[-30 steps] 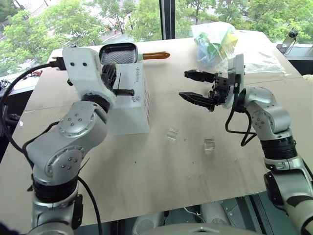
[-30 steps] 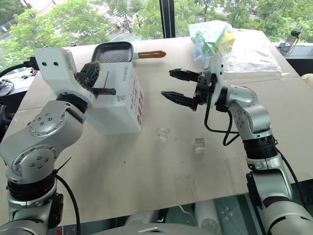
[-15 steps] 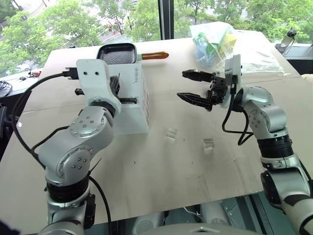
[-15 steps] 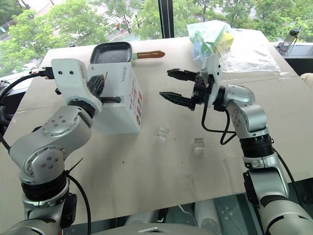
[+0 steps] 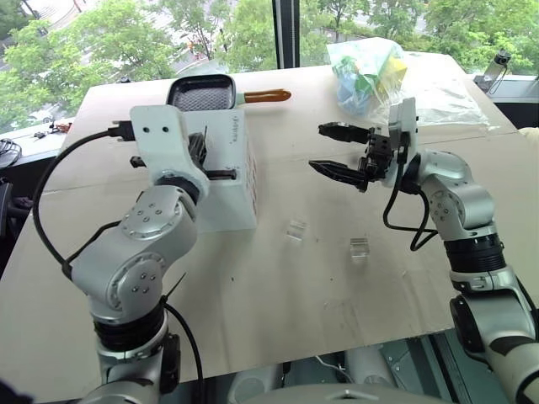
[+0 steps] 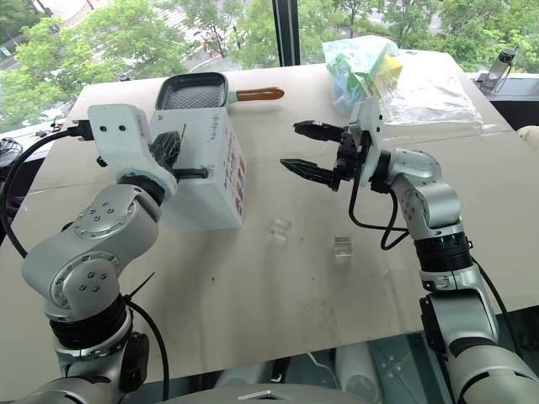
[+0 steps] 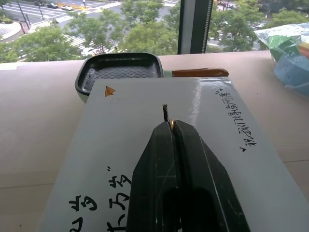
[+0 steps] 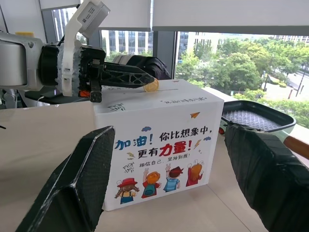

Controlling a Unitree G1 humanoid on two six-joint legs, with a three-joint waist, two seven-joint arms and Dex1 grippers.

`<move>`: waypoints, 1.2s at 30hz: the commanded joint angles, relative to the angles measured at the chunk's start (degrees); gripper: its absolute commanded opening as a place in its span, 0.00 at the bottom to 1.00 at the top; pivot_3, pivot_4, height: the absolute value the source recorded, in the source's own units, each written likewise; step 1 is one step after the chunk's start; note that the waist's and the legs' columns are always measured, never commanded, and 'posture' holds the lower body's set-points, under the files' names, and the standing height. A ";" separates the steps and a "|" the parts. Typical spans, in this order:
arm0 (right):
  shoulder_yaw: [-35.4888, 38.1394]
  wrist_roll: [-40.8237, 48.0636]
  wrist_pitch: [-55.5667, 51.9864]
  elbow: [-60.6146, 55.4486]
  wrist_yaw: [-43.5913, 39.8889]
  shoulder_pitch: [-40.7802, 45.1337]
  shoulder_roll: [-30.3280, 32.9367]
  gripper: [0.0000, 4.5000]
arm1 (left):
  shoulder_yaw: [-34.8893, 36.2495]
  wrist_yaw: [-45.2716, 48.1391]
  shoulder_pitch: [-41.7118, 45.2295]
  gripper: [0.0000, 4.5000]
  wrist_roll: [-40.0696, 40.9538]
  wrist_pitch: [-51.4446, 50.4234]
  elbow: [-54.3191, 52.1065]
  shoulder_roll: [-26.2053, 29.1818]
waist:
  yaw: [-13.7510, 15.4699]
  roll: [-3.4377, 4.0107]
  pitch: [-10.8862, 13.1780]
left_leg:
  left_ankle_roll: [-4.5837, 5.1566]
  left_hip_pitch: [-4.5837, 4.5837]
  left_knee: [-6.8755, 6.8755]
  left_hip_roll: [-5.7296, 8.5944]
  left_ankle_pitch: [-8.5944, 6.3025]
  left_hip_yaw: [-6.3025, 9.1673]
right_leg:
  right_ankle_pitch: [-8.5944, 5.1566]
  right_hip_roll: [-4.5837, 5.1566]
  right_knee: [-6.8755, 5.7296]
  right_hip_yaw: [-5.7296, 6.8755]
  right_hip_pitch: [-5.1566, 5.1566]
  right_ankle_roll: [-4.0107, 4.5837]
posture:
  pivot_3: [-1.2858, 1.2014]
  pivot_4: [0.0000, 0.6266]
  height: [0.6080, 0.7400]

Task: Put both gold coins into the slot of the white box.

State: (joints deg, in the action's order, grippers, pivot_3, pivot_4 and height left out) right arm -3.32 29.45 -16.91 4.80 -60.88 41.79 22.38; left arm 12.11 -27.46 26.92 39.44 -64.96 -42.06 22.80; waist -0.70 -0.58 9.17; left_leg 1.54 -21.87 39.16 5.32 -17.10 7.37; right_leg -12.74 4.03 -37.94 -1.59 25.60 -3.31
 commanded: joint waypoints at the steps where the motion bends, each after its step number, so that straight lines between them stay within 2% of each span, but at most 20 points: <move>1: 1.72 0.13 1.83 -0.69 -0.54 0.09 0.22 0.87 | 1.42 0.92 -1.31 0.18 -1.11 -2.37 -0.85 -1.63 | -0.03 0.01 -0.01 | 0.00 0.02 0.00 0.00 0.00 -0.01 | 0.00 0.00 -0.01 -0.01 0.00 0.00 | 0.52 0.24 0.85; 9: 1.45 0.08 2.64 -0.13 -0.83 0.00 -0.01 0.87 | 2.68 2.33 -1.09 0.99 -3.50 -4.57 -1.87 -4.84 | -0.05 0.04 -0.05 | 0.00 0.04 0.00 0.00 0.00 -0.03 | 0.00 0.00 -0.04 -0.02 -0.01 0.00 | 0.52 0.24 0.85; 13: 1.36 0.15 2.76 -0.04 -0.98 -0.15 -0.12 0.87 | 1.78 4.96 0.01 0.99 -6.78 0.62 -2.34 -4.31 | -0.04 0.04 -0.04 | 0.00 0.05 0.00 0.00 0.00 -0.03 | 0.00 -0.01 -0.06 -0.02 -0.01 0.00 | 0.52 0.24 0.85; 17: 1.77 0.55 2.06 -0.41 -0.79 -0.84 0.23 0.87 | -0.23 16.57 -4.41 0.99 -7.54 11.03 -4.83 -1.43 | -0.07 0.03 -0.04 | 0.00 0.01 0.02 0.00 0.00 -0.02 | 0.00 -0.01 -0.03 0.00 0.00 0.00 | 0.52 0.24 0.85; 21: 4.45 1.59 0.87 -0.62 -0.57 -4.06 2.47 0.87 | -2.23 32.58 -12.75 0.99 0.52 15.54 -11.59 2.46 | 0.00 0.03 -0.03 | 0.00 -0.04 -0.02 -0.02 0.00 -0.02 | 0.00 0.01 0.07 0.01 0.02 0.00 | 0.52 0.24 0.85; 23: 5.68 1.38 0.46 -0.37 -1.21 -6.75 4.57 0.87 | 0.62 36.58 -17.14 0.99 4.94 16.45 -12.65 3.37 | 0.15 0.03 -0.03 | 0.00 -0.09 -0.01 -0.02 0.00 0.01 | 0.00 0.05 0.11 0.02 0.02 0.00 | 0.52 0.24 0.85; 26: 7.02 1.28 0.17 -1.20 -1.89 -12.02 7.34 0.87 | 4.59 40.95 -24.58 0.99 6.69 18.29 -12.40 5.66 | 0.17 0.03 -0.03 | 0.00 -0.05 -0.01 -0.01 0.00 -0.02 | 0.00 0.05 0.08 0.00 -0.01 0.01 | 0.52 0.24 0.85; 29: 8.67 -0.11 1.66 -2.74 -1.70 -20.31 10.13 0.87 | 6.30 48.51 -39.10 0.99 -1.12 24.55 -7.27 9.44 | -0.02 0.17 -0.16 | 0.00 0.10 -0.09 -0.07 0.00 -0.08 | -0.01 0.00 0.01 -0.11 -0.05 0.02 | 0.52 0.24 0.85; 31: 8.76 -1.86 3.68 -3.61 -2.16 -24.31 11.97 0.87 | 6.38 51.74 -44.57 0.99 -2.86 28.71 -5.77 9.60 | -0.08 0.60 -0.29 | 0.01 0.24 -0.26 -0.09 0.00 -0.33 | -0.01 0.00 0.01 -0.26 -0.08 0.03 | 0.52 0.24 0.85; 36: 10.59 -5.02 9.93 -2.35 -2.53 -33.81 15.70 0.87 | 3.14 56.61 -52.61 0.99 -7.81 36.73 -1.31 8.11 | 0.50 0.45 -0.17 | 0.03 0.18 -0.19 -0.10 0.00 -0.41 | -0.01 0.02 0.05 -0.42 -0.09 0.02 | 0.52 0.24 0.85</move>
State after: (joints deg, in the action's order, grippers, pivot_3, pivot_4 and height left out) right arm 4.58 24.68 -9.70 3.65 -63.03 9.14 36.87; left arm 15.94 27.50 -25.18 33.25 -32.24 -43.50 31.47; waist -0.20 -0.13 9.01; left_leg 1.58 -21.67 39.04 5.23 -17.11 6.95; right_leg -12.74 4.05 -37.88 -2.00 25.45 -3.29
